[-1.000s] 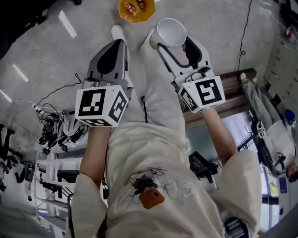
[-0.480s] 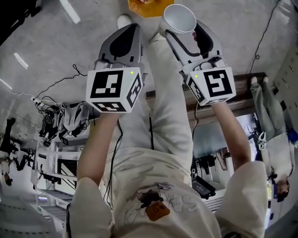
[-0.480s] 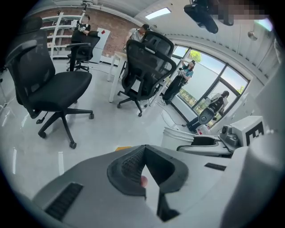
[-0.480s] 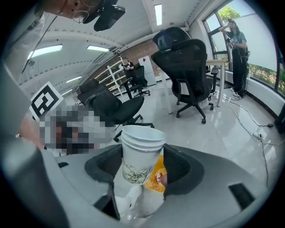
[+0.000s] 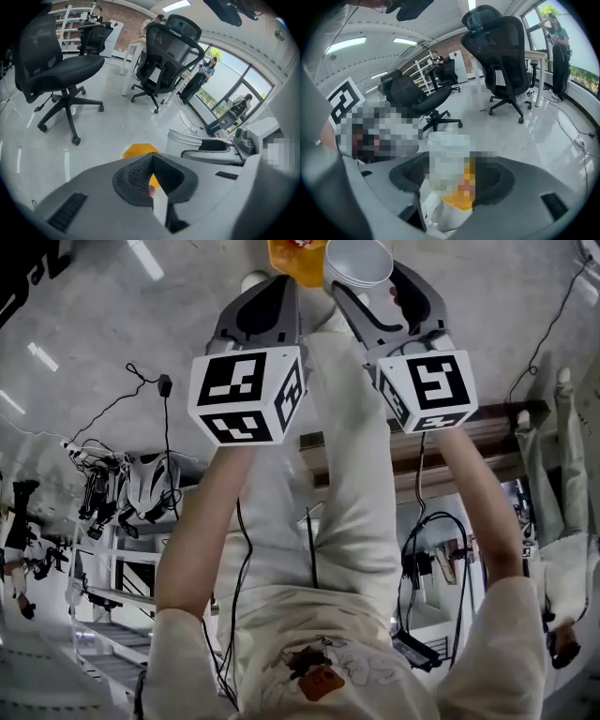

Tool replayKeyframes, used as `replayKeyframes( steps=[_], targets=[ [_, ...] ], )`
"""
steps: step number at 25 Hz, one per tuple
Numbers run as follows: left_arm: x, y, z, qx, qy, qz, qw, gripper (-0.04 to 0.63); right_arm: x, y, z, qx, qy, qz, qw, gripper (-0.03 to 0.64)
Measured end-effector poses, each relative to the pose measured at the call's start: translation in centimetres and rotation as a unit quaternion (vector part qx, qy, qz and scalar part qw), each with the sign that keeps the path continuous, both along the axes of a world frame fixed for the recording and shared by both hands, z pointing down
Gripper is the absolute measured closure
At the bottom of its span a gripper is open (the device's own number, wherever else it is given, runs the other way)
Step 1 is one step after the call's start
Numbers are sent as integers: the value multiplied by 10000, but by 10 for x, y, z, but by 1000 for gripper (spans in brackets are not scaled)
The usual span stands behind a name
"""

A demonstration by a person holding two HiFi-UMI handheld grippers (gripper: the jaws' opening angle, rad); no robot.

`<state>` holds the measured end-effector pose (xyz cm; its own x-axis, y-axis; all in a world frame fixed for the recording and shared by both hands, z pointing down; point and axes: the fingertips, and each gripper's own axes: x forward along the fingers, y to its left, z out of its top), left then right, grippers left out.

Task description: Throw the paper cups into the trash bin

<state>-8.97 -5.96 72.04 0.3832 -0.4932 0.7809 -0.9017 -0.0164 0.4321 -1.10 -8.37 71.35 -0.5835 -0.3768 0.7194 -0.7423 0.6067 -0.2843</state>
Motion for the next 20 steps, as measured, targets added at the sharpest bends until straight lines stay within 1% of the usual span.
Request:
replayKeyframes(
  steps=[7, 12, 20],
  targets=[
    [-10, 2, 73, -115, -102, 6, 9999, 589, -6, 3, 68, -91, 190, -34, 9998, 321],
    [-9, -4, 116, -160, -83, 48, 9998, 589, -8, 4, 121, -196, 358, -8, 9992, 321],
    [-4, -14, 184, -388, -115, 99, 9991, 589, -6, 3, 198, -448, 621, 67, 9970, 321]
  ],
)
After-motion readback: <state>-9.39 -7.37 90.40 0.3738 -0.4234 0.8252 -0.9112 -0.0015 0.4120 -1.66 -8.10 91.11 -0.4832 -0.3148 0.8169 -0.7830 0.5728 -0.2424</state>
